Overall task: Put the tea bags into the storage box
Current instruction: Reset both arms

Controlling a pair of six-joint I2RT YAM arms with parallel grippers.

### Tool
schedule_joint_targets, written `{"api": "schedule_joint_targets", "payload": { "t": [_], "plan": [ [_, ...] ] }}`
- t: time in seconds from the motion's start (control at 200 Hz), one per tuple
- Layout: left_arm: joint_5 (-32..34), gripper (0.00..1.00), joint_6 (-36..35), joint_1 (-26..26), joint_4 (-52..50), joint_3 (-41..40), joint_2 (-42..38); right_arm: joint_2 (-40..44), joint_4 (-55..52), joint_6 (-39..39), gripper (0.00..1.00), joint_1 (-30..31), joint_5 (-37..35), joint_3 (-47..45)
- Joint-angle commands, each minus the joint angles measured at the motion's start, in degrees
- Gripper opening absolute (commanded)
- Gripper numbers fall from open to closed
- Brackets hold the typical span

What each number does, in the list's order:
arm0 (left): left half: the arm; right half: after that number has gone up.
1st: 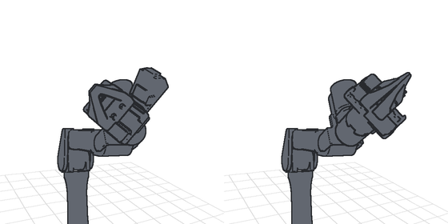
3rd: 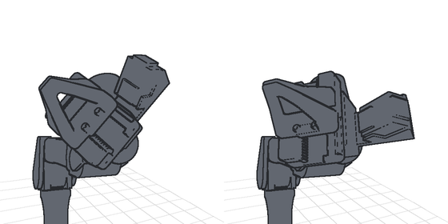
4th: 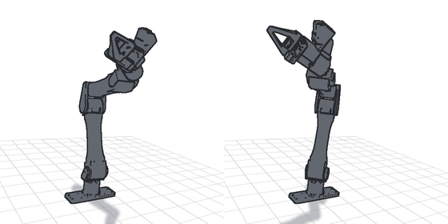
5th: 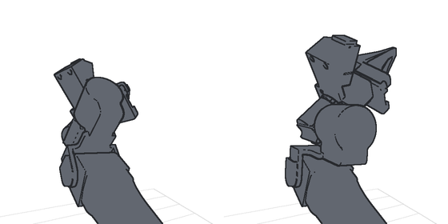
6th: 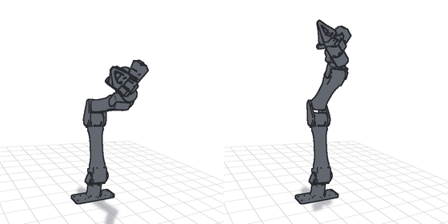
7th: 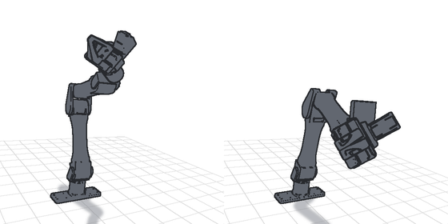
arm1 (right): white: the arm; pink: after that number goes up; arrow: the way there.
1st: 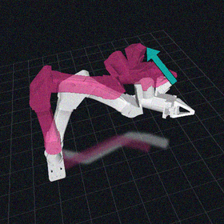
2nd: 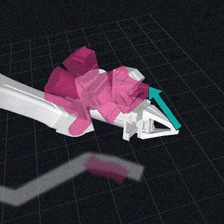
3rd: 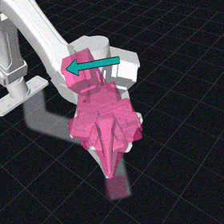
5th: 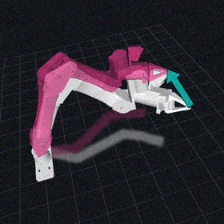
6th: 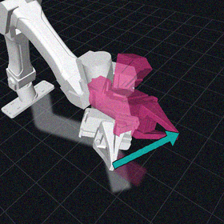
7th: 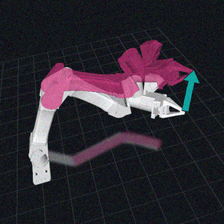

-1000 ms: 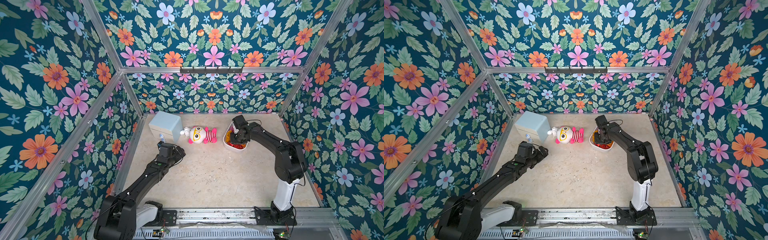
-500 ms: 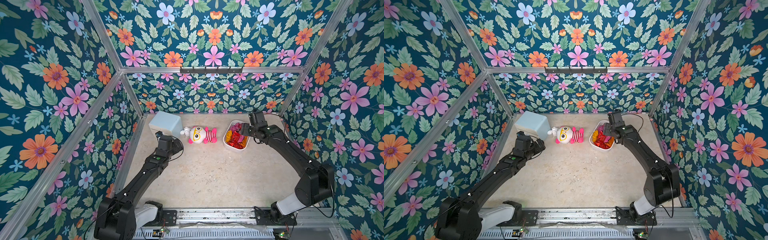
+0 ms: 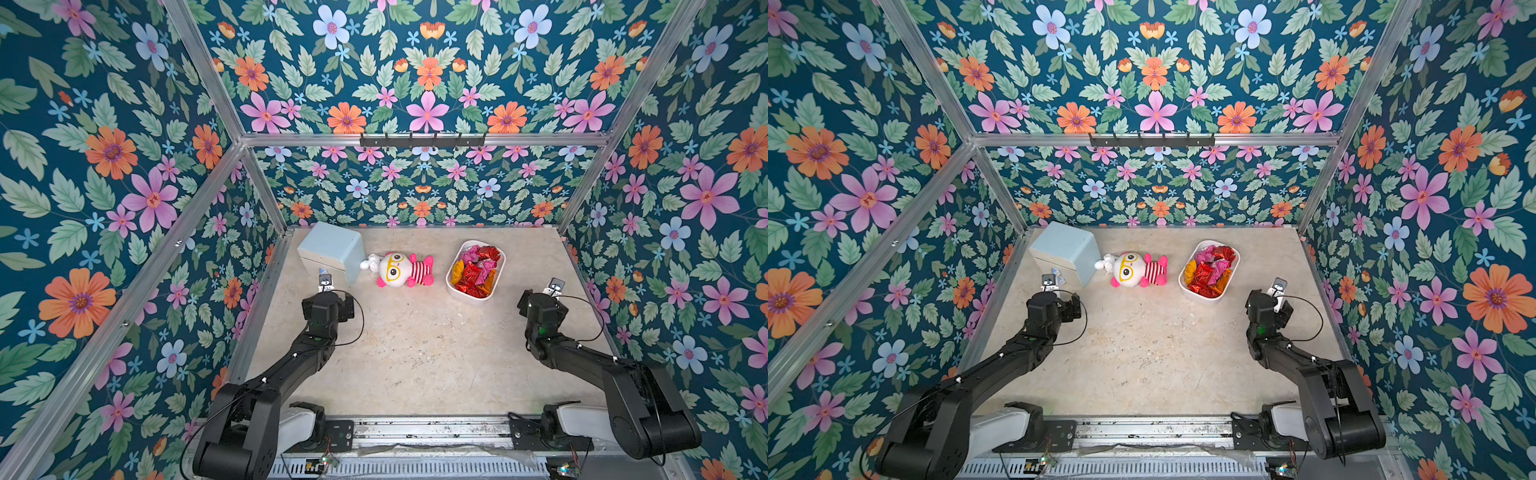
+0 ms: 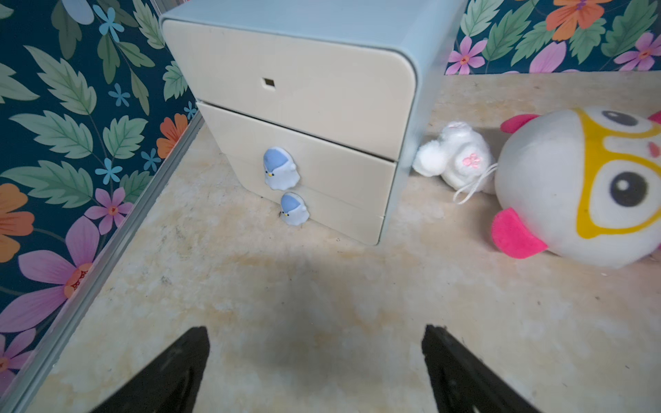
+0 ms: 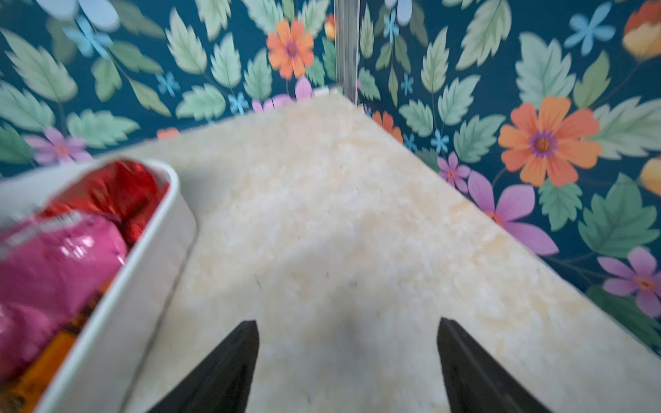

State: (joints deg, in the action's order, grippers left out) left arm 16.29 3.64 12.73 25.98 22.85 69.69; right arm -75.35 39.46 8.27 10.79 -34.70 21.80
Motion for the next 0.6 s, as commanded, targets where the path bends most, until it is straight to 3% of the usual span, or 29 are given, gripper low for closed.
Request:
{"api": "schedule_joint_targets", "payload": {
  "t": [0.0, 0.195, 0.38, 0.42, 0.525, 0.595],
  "plan": [
    [-2.8, 0.99, -3.0, -1.4, 14.5, -1.3, 3.3, -1.3, 6.7, -4.4, 0.84, -0.2, 1.5, 2.8],
    [-3.8, 0.99, -2.8, -2.2, 27.0, -3.7, 12.2, 0.6, 4.9, -5.4, 0.85, -0.4, 4.9, -0.2],
    [-9.4, 0.99, -3.4, -3.4, 23.8, -0.9, 14.2, -6.8, 30.1, -11.3, 0.85, -1.6, 6.0, -8.9],
    [-10.4, 0.99, -3.3, -4.0, 23.0, -0.7, 14.0, -7.0, 27.6, -9.6, 0.85, -2.2, 5.1, -8.3],
    [-11.6, 0.99, -2.1, -5.5, 23.2, -0.8, 14.0, -5.7, 29.5, -6.1, 0.84, -7.1, 13.0, -10.2],
    [-9.5, 0.99, -0.5, -6.1, 22.0, 0.1, 14.5, -5.0, 31.5, -3.4, 0.94, -10.9, 19.7, -12.3]
  ]
}}
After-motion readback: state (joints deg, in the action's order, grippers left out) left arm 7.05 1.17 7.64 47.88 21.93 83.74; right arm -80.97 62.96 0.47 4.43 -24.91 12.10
